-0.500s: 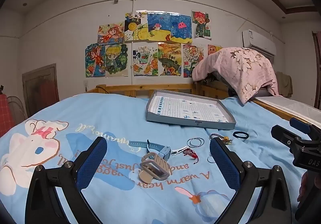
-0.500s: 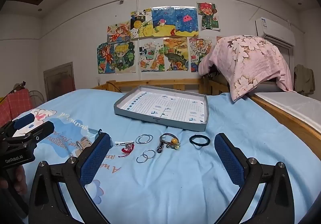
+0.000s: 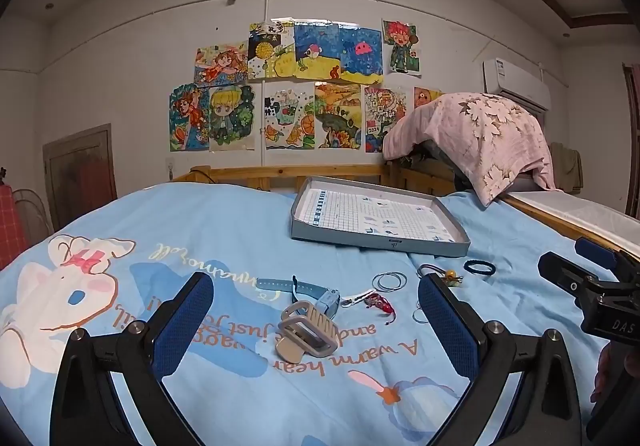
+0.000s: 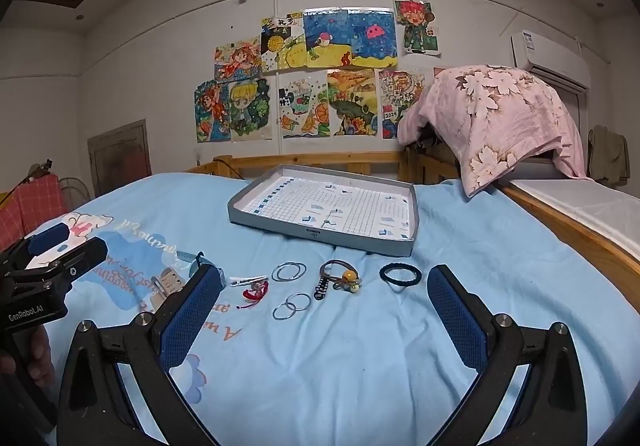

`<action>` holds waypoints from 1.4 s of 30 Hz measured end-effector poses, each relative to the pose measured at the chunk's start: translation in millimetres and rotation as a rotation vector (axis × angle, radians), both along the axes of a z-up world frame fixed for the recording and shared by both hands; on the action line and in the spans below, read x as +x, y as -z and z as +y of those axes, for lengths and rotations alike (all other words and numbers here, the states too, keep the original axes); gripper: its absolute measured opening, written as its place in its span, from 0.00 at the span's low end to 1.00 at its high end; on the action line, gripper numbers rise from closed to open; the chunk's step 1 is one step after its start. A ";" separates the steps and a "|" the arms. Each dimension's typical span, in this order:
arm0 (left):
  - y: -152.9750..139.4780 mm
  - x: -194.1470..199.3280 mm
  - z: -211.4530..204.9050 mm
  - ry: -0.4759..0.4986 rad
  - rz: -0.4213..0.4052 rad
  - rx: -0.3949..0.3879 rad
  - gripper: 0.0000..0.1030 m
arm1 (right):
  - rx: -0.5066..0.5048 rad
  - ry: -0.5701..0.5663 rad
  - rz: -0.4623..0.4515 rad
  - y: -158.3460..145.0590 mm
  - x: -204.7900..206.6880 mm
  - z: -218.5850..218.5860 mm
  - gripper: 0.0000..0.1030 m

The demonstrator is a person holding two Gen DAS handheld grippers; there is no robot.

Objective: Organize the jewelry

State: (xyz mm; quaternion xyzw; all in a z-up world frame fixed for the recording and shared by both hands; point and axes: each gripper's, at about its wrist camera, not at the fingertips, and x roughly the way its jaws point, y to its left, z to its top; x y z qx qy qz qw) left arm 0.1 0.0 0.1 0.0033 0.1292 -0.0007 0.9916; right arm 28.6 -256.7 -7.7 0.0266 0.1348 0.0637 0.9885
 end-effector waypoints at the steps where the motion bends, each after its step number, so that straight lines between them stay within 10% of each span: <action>1: 0.2 0.2 0.0 0.000 0.001 -0.002 1.00 | 0.000 0.001 0.000 0.4 -0.5 -0.4 0.99; 42: 0.1 0.3 0.0 0.000 0.003 0.002 1.00 | -0.001 -0.004 0.009 -4.0 -1.9 4.1 0.99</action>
